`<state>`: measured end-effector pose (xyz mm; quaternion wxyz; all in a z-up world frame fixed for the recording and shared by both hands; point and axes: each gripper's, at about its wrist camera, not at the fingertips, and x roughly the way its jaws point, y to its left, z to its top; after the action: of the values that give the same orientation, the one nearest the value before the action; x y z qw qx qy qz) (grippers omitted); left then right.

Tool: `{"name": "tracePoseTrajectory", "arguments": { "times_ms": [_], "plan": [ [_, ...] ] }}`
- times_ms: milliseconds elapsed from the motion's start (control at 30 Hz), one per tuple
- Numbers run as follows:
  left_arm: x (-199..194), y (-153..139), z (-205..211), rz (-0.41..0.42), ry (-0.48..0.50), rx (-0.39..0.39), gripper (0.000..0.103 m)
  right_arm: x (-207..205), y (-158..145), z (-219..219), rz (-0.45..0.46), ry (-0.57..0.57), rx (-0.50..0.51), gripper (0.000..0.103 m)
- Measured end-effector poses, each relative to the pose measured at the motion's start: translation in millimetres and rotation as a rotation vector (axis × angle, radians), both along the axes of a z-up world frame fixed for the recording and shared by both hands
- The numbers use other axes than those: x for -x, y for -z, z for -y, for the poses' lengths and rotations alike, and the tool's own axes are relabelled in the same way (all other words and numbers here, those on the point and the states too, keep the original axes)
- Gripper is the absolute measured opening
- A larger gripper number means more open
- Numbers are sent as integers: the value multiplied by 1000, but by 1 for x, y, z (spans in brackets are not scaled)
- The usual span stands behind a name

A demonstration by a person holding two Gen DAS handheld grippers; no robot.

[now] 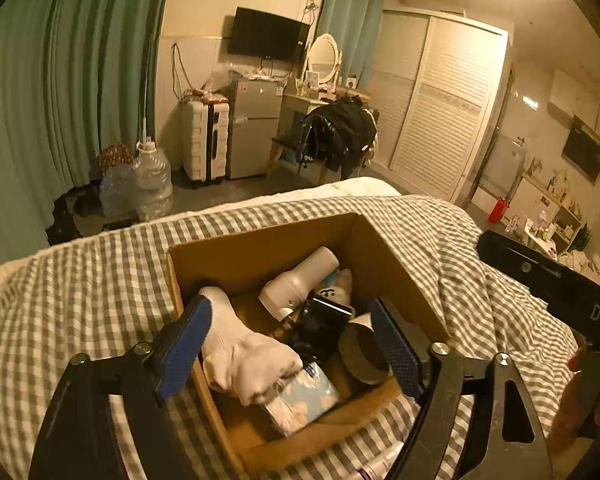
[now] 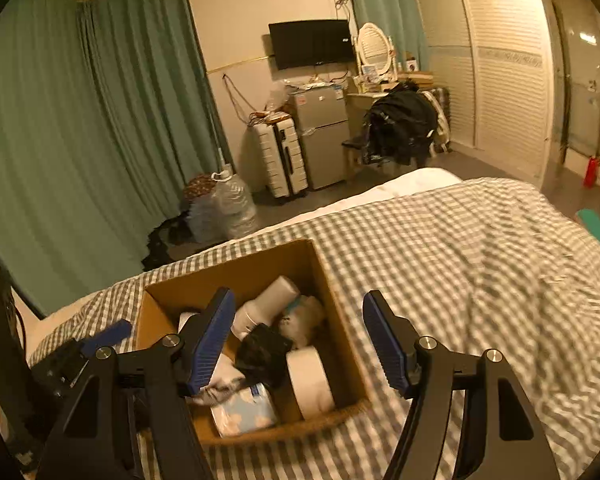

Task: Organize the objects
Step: 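Lower the bottle and black cup into the box and open both tools, then grasp the white lotion tube with the left tool while the right tool grasps the earbud case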

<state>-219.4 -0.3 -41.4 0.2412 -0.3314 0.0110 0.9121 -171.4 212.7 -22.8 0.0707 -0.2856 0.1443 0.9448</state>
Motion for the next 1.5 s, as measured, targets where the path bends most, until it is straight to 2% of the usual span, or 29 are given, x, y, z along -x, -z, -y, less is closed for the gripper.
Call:
{"name": "tracePoseTrajectory", "arguments": {
  "times_ms": [33, 167, 300, 467, 500, 633, 767, 900, 1067, 1233, 1433, 1500],
  "plan": [
    [-6, -4, 1, -9, 2, 5, 95, -11, -7, 1, -3, 12, -16, 66],
    [-28, -19, 8, -48, -7, 30, 95, -44, -28, 6, -8, 38, -63, 67],
    [-48, -26, 12, -36, -4, 34, 95, -72, -45, 18, -7, 31, -98, 70],
    [-70, -35, 15, -42, 15, 23, 96, -100, -48, 36, 32, 28, -168, 71],
    [-75, -37, 15, -49, 17, 28, 99, -103, -46, 38, 46, 26, -176, 71],
    [-90, -33, 16, -57, 22, 49, 100, -116, -26, 45, 118, 37, -211, 71],
    [-95, -17, 18, -32, 7, 89, 100, -120, 1, 48, 190, 39, -210, 71],
    [-96, 11, 16, -2, -8, 161, 100, -118, 32, 51, 251, 22, -208, 71],
    [-96, 51, 7, 48, 17, 243, 100, -105, 75, 53, 343, -23, -149, 71],
    [-91, 99, -3, 86, 25, 364, 100, -95, 110, 55, 422, -42, -173, 71],
    [-81, 119, -5, 86, 6, 401, 100, -81, 151, 44, 531, -80, -92, 70],
    [-78, 124, -4, 99, 5, 400, 100, -76, 159, 40, 554, -93, -51, 60]
  ]
}}
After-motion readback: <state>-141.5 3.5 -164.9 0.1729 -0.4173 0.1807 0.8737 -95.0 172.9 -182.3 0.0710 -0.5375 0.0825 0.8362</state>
